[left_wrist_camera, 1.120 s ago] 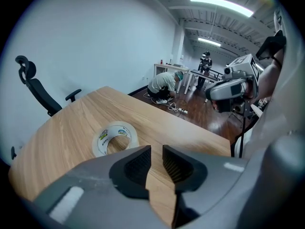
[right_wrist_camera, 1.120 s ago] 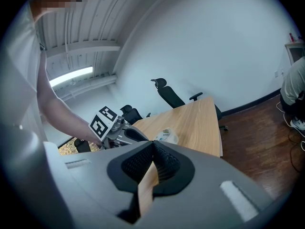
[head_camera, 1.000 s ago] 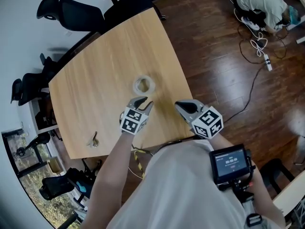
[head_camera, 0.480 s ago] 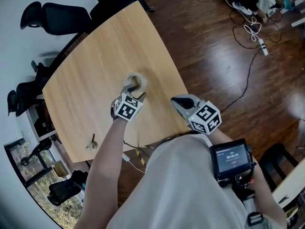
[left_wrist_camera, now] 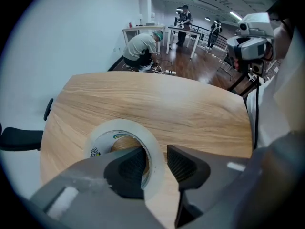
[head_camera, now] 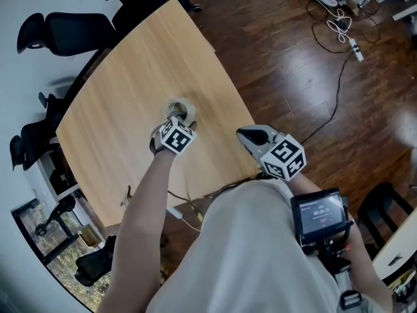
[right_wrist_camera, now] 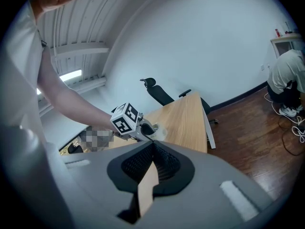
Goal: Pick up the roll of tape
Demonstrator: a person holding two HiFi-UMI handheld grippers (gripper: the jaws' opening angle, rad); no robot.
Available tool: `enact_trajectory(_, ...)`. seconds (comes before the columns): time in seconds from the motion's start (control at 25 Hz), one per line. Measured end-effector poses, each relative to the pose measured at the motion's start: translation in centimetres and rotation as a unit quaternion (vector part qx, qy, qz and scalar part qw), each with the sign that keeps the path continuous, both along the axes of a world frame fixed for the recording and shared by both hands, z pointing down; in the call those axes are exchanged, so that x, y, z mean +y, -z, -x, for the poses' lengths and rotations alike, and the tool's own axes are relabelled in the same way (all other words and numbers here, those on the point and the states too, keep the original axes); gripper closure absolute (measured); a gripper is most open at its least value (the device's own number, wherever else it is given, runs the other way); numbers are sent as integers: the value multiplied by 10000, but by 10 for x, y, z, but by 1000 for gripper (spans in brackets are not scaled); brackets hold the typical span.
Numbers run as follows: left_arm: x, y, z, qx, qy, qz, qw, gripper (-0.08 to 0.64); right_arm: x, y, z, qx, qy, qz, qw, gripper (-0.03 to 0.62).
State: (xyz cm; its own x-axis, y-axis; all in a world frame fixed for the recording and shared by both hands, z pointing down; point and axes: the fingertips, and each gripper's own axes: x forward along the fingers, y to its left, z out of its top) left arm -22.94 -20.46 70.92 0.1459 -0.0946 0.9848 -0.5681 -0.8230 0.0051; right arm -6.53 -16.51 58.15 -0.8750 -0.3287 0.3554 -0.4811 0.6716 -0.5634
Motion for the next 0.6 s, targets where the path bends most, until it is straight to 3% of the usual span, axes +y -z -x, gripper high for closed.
enact_trajectory(0.24,2,-5,4,-353,-171,268,9989,439,3,1,-5,30,-68,57,10000,586)
enact_trajectory(0.48,1,-8,0,-447,113,654,9968,454,2,1,-7,65,-51,-9,10000,586)
enact_trajectory(0.6,-1,-3,7,-544,153,646,9963,458,1,5,1,78,28,-101,9999,586)
